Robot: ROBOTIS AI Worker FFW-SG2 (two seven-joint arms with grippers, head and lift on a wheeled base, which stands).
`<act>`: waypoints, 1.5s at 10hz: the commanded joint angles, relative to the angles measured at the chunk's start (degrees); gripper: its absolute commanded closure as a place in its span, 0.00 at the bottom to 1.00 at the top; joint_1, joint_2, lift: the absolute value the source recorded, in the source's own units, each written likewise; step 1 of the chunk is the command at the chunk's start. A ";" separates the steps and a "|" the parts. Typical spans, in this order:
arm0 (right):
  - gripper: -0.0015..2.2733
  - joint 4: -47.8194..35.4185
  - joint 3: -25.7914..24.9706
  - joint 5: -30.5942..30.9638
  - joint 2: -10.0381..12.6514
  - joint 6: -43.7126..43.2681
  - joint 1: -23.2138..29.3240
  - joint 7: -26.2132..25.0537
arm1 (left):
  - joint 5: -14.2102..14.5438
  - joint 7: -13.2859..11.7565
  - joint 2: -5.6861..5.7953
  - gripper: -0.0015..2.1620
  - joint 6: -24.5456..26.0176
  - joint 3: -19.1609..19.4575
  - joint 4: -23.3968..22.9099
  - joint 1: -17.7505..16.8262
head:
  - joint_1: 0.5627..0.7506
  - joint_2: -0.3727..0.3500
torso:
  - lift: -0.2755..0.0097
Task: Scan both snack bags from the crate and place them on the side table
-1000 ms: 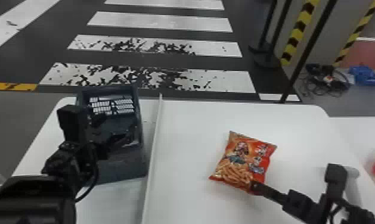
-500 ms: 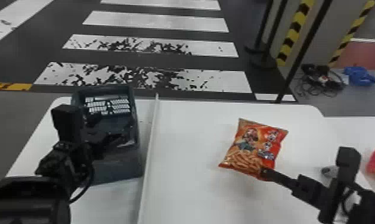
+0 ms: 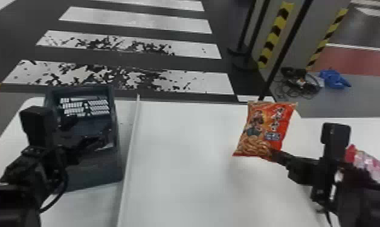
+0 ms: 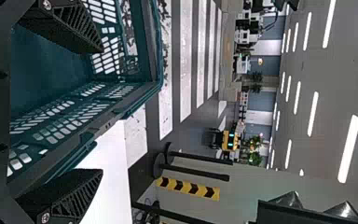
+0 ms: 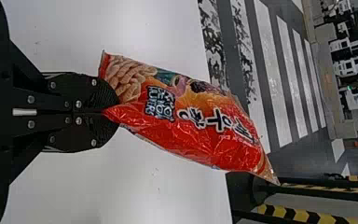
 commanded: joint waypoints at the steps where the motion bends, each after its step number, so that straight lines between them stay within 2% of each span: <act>1: 0.99 -0.90 4.55 10.00 0.03 -1.66 0.45 0.48 | 0.01 -0.09 0.00 0.04 0.00 0.00 0.09 0.00 | 0.70 0.27 | 0.62; 3: 0.99 -0.90 12.38 27.31 0.03 -8.34 2.12 2.68 | 0.01 0.00 0.00 0.04 0.00 0.00 0.18 0.00 | 0.70 0.27 | 0.62; 5: 0.99 0.33 20.46 50.07 0.12 -15.37 3.88 5.40 | 0.10 -0.09 0.00 0.04 0.00 0.00 0.35 0.00 | 0.70 0.28 | 0.62; 8: 0.99 6.13 25.65 69.41 0.12 -20.29 5.20 6.63 | 0.45 -0.09 0.00 0.04 0.00 -0.09 0.70 -0.09 | 0.70 0.30 | 0.62; 10: 0.99 10.35 27.84 78.37 0.12 -21.52 5.64 8.74 | 0.45 -0.09 0.00 0.04 0.00 -0.17 0.88 -0.17 | 0.70 0.30 | 0.62; 11: 0.99 12.20 28.46 80.57 0.12 -21.52 5.64 10.59 | 0.45 -0.09 0.00 0.04 0.00 -0.26 0.88 -0.17 | 0.70 0.30 | 0.62; 13: 0.99 12.72 28.81 80.22 0.21 -22.40 5.99 15.69 | 0.45 -0.09 0.00 0.04 0.00 -0.26 0.88 -0.17 | 0.70 0.31 | 0.62; 14: 0.95 12.20 29.34 79.43 0.30 -21.70 6.52 17.97 | 0.45 -0.09 0.00 0.04 0.00 -0.26 0.88 -0.17 | 0.70 0.31 | 0.62; 15: 0.76 11.05 29.78 77.76 1.09 -18.36 6.69 20.08 | 0.45 -0.09 0.00 0.04 0.00 -0.26 0.88 -0.17 | 0.70 0.33 | 0.62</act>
